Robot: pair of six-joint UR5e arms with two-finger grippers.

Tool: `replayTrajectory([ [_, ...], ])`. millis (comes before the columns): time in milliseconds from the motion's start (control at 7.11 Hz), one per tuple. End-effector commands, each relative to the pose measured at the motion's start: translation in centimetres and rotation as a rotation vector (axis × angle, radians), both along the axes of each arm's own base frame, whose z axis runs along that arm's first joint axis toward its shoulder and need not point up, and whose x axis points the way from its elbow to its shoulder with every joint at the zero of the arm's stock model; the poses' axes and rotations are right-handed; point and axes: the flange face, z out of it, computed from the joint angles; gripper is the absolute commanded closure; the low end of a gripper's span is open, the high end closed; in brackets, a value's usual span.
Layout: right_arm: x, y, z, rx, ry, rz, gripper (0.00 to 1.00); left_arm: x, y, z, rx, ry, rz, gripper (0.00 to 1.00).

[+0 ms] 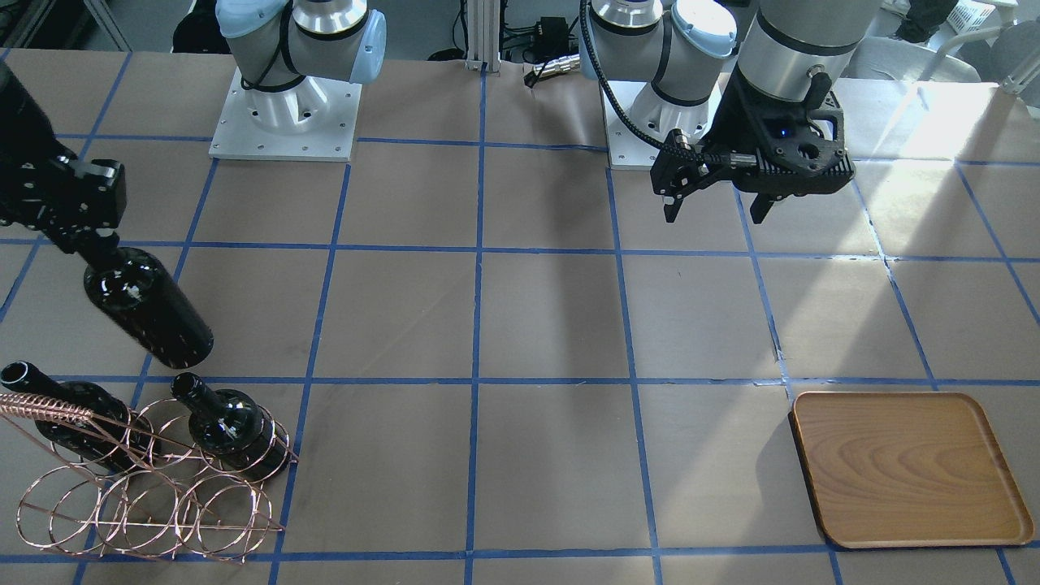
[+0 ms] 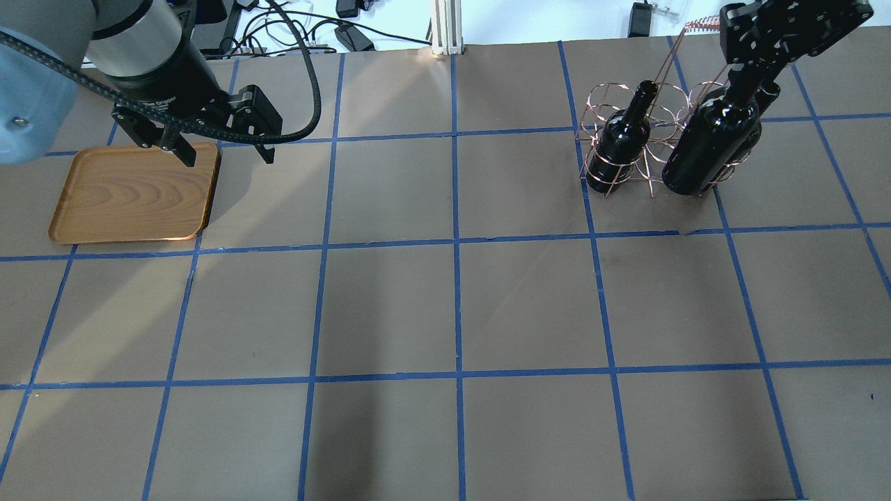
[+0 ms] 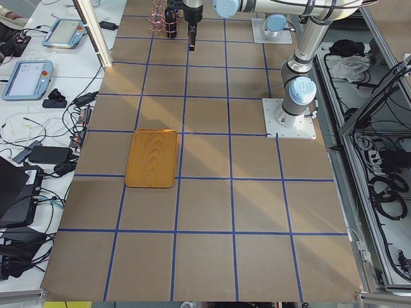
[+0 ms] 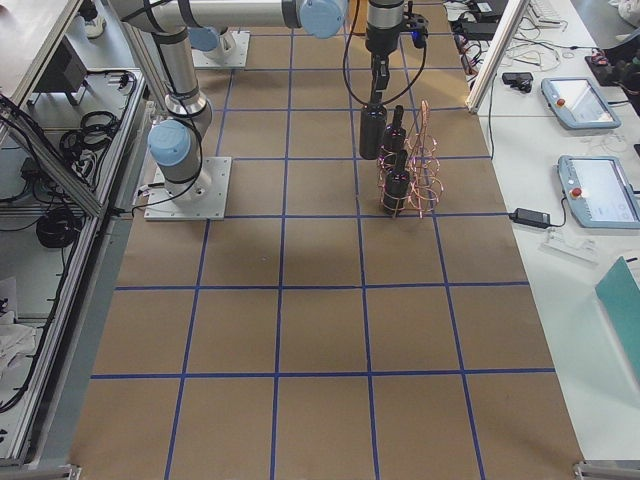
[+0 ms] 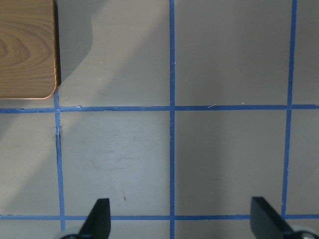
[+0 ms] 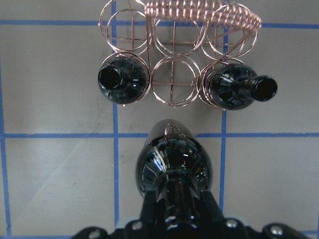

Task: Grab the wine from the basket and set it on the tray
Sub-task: 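Grasp a dark wine bottle with the right gripper and lift it from the rack, then carry the bottle with the right gripper toward the table center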

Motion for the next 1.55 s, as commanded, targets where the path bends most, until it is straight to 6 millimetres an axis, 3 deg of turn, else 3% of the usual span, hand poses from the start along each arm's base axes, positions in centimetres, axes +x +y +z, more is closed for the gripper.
replayTrajectory([
  [0,3.5,4.3,-3.1,0.056,-0.015,-0.101,1.00,0.0,0.0,0.0,0.000,0.001,0.000,0.00],
  [141,7.9,4.8,-4.2,0.048,-0.011,-0.144,1.00,0.0,0.0,0.2,-0.006,0.002,0.000,0.00],
  [422,18.5,4.8,-7.5,0.011,-0.004,-0.195,1.00,0.3,0.0,0.5,-0.010,0.001,0.006,0.00],
  [562,22.7,5.2,-8.4,-0.019,-0.027,-0.166,1.00,0.6,-0.1,0.5,-0.011,0.005,0.010,0.00],
  [703,25.6,6.2,-9.7,0.000,-0.025,-0.217,1.00,0.6,-0.1,0.5,-0.011,0.007,0.012,0.00],
  [844,29.1,7.3,-11.7,0.027,-0.013,-0.229,1.00,1.0,-0.1,1.2,-0.020,-0.009,0.017,0.00],
  [984,31.9,8.3,-12.7,0.022,-0.017,-0.221,1.00,2.6,-0.5,1.1,-0.017,0.003,0.052,0.00],
  [1125,33.1,8.8,-13.1,0.019,-0.021,-0.235,1.00,4.0,-0.8,1.0,-0.014,0.008,0.079,0.00],
  [1406,34.2,8.5,-13.1,-0.005,-0.056,-0.252,1.00,4.0,-0.7,0.7,-0.008,0.006,0.081,0.00],
])
